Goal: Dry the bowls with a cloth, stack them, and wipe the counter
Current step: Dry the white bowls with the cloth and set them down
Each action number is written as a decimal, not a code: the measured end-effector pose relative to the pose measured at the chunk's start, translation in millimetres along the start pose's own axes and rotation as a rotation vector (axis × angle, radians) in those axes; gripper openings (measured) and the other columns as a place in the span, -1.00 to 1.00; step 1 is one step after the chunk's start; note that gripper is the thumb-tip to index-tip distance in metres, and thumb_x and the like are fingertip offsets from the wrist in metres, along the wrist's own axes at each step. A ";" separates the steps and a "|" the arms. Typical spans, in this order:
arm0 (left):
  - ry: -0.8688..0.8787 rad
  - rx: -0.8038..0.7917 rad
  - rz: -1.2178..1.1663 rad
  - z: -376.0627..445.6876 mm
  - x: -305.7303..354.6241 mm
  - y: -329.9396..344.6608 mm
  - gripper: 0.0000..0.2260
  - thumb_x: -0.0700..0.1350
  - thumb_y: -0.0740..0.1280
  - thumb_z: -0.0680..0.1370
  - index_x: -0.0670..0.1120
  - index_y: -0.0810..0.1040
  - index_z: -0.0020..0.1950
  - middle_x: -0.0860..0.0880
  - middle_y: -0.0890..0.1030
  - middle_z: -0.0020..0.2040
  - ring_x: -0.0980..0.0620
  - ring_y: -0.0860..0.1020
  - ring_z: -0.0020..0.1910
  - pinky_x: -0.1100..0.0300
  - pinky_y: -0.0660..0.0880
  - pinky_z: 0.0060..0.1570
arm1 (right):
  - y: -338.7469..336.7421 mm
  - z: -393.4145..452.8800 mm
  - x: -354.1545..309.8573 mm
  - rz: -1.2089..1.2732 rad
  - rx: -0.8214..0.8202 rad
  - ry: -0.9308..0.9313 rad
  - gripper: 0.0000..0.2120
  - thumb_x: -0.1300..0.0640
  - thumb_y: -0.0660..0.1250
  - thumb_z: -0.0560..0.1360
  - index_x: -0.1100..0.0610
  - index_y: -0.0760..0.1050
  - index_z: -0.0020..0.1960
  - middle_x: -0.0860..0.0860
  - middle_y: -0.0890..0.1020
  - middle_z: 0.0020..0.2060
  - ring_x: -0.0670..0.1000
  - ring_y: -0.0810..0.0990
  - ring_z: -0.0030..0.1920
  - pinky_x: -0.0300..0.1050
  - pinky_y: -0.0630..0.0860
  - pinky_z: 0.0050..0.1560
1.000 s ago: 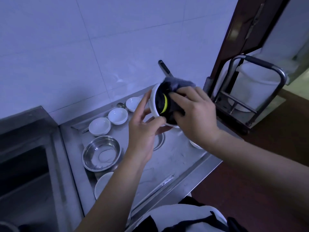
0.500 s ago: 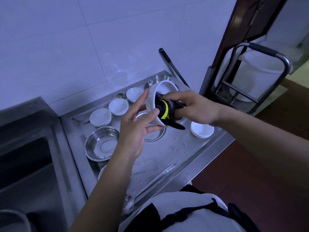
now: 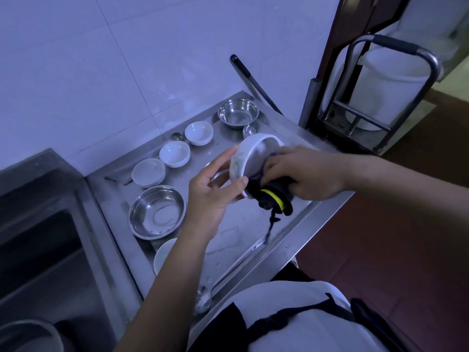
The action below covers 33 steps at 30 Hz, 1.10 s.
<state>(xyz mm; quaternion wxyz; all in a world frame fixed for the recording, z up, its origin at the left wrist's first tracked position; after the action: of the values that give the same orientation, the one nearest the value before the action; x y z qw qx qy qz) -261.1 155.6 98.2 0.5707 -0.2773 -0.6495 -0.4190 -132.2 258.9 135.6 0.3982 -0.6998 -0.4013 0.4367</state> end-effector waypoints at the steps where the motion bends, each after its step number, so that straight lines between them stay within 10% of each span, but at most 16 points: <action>1: -0.025 0.036 -0.039 2.1 -4.4 -5.6 -0.51 -0.42 0.42 0.51 0.14 0.65 0.21 0.05 0.70 0.00 0.00 0.64 -0.01 0.14 0.62 -0.21 | 5.6 -6.0 1.8 0.007 0.074 0.001 -0.43 0.27 0.24 0.34 -0.13 0.55 0.28 -0.20 0.54 0.20 0.01 0.38 0.29 0.06 0.30 0.34; 9: -0.157 0.147 -0.283 -4.2 -48.9 -46.5 -0.49 -0.40 0.31 0.56 -0.04 0.47 0.46 0.04 0.66 0.21 -0.10 0.57 0.30 -0.31 0.59 0.06 | 103.6 -58.4 49.5 0.846 0.481 0.361 -0.52 0.35 0.44 0.40 -0.06 0.49 0.20 -0.02 0.61 -0.04 -0.09 0.59 -0.11 -0.16 0.51 -0.09; 13: -0.256 0.187 -0.400 -13.9 -78.4 -39.0 -0.45 -0.29 0.35 0.48 -0.06 0.44 0.48 -0.13 0.55 0.33 -0.22 0.50 0.39 -0.23 0.61 0.02 | 140.8 -80.7 47.5 1.055 0.631 0.493 -0.48 0.23 0.39 0.27 -0.03 0.52 0.21 0.06 0.62 -0.06 -0.16 0.58 -0.20 -0.35 0.48 -0.18; 16: -0.387 0.271 -0.451 -19.9 -108.3 -33.7 -0.53 -0.22 0.36 0.51 -0.12 0.47 0.44 -0.14 0.53 0.34 -0.16 0.53 0.31 -0.16 0.63 -0.03 | 156.5 -96.6 39.2 1.228 0.713 0.541 -0.58 0.50 0.40 0.36 0.15 0.57 0.12 0.00 0.65 -0.19 -0.20 0.59 -0.27 -0.37 0.47 -0.25; 26: -0.704 0.396 -0.356 -32.6 -207.2 -20.0 -0.85 -0.30 0.33 0.57 -0.21 0.59 0.13 -0.19 0.56 0.10 -0.14 0.67 -0.08 -0.11 0.68 -0.13 | 195.9 -150.9 50.4 1.254 0.757 0.829 -0.50 0.51 0.40 0.41 0.03 0.47 0.18 0.16 0.63 -0.01 -0.07 0.65 -0.17 -0.20 0.59 -0.30; 33: -0.752 0.457 -0.237 19.1 -251.5 -16.3 -0.75 -0.34 0.36 0.53 -0.28 0.55 0.21 -0.25 0.60 0.11 -0.20 0.61 0.01 -0.06 0.67 -0.30 | 211.8 -188.7 62.5 1.249 0.806 0.933 -0.54 0.53 0.41 0.39 0.01 0.54 0.04 -0.03 0.70 -0.09 0.08 0.65 0.01 -0.09 0.63 -0.15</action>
<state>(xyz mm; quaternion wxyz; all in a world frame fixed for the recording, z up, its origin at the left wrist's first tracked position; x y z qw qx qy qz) -235.5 193.7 -150.3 0.2898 -0.2006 -0.9148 -0.1975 107.3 200.2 -18.0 0.4267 -0.7048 0.4437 0.3525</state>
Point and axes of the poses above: each hand's wrist, its own z-axis towards the middle knuckle, its own y-axis out of the palm, x = y × z, the point moved 7 cm from there along z, towards the middle knuckle
